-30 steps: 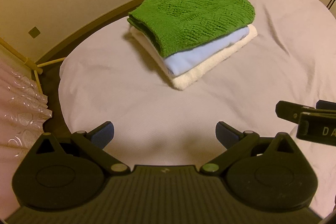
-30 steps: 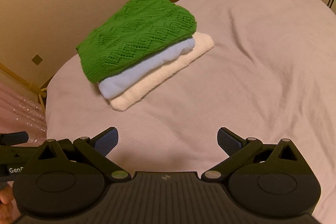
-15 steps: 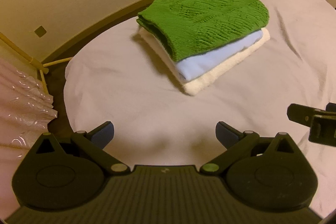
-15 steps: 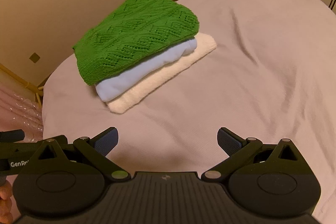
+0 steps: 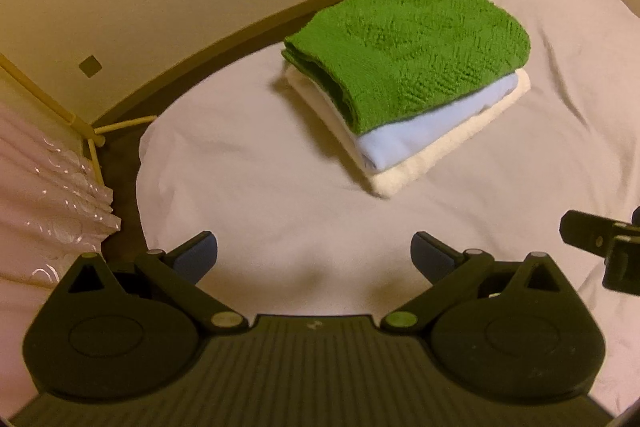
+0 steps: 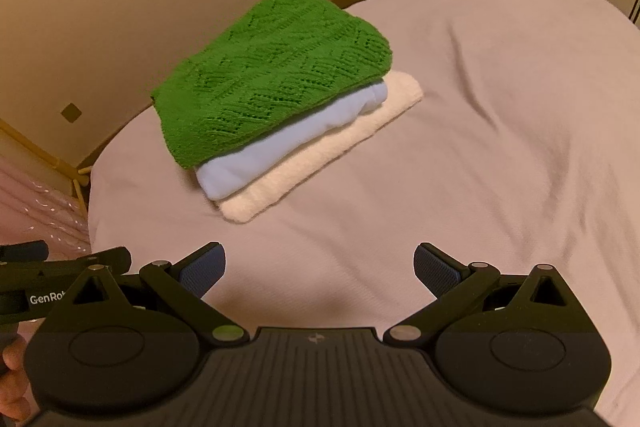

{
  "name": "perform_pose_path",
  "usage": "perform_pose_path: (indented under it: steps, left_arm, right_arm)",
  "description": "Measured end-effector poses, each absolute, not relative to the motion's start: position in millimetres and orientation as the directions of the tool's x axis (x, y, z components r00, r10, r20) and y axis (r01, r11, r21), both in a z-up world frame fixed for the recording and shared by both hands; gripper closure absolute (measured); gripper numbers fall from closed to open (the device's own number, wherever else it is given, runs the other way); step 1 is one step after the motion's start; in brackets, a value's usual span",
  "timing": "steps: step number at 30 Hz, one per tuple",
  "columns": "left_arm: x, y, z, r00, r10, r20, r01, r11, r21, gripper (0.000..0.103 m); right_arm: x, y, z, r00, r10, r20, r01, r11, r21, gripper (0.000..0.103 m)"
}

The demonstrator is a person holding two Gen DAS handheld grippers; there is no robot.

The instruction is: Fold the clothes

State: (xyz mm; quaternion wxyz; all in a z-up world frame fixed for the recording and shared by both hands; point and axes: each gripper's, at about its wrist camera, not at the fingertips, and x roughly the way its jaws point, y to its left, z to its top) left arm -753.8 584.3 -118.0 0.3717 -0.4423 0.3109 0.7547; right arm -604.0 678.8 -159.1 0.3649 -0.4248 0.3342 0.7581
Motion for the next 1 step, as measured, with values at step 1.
perform_pose_path:
  steps: [1]
  left_arm:
    - [-754.0,582.8,-116.0,-0.329,0.290,-0.899,-0.838,-0.529,0.136,0.001]
  right_arm:
    - [-603.7,676.4,-156.7,-0.374,0.273,-0.886,-0.837,-0.510,0.196,0.000]
